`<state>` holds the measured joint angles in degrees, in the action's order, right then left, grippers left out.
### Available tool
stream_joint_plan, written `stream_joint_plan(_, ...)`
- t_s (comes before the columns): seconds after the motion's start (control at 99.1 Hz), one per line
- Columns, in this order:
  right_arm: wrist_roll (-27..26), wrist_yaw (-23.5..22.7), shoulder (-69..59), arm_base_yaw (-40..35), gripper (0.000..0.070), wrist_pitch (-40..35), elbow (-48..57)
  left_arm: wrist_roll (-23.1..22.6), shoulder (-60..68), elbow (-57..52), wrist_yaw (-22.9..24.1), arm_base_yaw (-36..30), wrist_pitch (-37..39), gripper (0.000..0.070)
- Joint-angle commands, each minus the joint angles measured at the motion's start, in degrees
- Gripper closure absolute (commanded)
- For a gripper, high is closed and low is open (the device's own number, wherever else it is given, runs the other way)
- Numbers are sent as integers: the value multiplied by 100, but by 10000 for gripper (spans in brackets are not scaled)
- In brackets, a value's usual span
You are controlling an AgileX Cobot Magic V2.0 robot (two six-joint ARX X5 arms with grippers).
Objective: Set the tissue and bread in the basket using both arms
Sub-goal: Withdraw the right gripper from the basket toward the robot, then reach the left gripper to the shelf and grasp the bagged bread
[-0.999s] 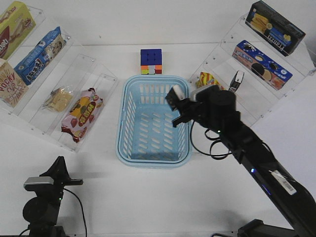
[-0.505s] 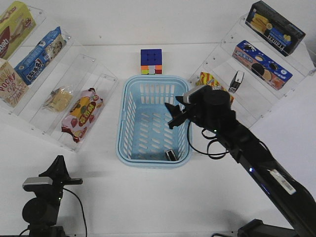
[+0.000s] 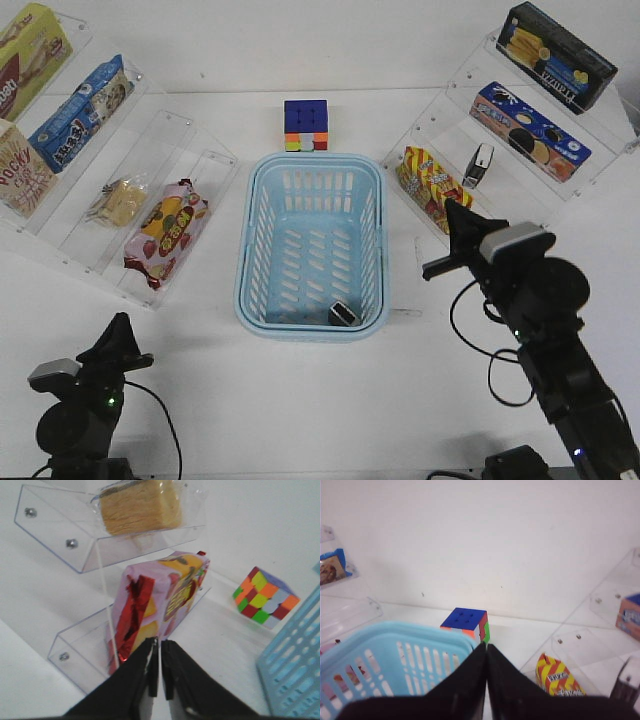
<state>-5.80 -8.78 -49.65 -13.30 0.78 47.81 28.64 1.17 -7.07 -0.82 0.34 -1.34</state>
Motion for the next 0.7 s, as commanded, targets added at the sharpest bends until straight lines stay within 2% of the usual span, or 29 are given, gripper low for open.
stream_joint_plan(0.0,11,24,275,31,700,741,-562,269,151,-586,-70,2,-72,699)
stream_joint_plan(0.05,-20,22,409,52,700,973,-852,46,413,-1001,-70,2,-354,699)
stream_joint_plan(0.111,-39,20,439,52,700,927,-968,-442,855,-1537,-70,2,-664,699)
stream_joint_plan(0.343,-39,-20,422,52,700,732,-968,-2796,3276,-3543,-68,2,-1797,687)
stream_joint_plan(0.363,-37,-20,422,52,700,732,-968,-2988,3488,-3694,-66,2,-1882,659)
stream_joint_plan(0.404,-37,-17,422,52,700,732,-968,-3303,3895,-3987,-68,2,-2022,540)
stream_joint_plan(0.464,-37,-20,422,52,700,728,-968,-3602,4489,-4430,-66,2,-2205,289)
stream_joint_plan(0.515,-37,-22,424,52,700,726,-968,-3818,4896,-4739,-63,0,-2302,150)
stream_joint_plan(0.575,-37,-22,424,52,700,726,-968,-4044,5292,-5049,-59,2,-2387,91)
stream_joint_plan(0.686,-37,-22,422,52,700,730,-968,-4664,6008,-5624,79,-4,-2524,89)
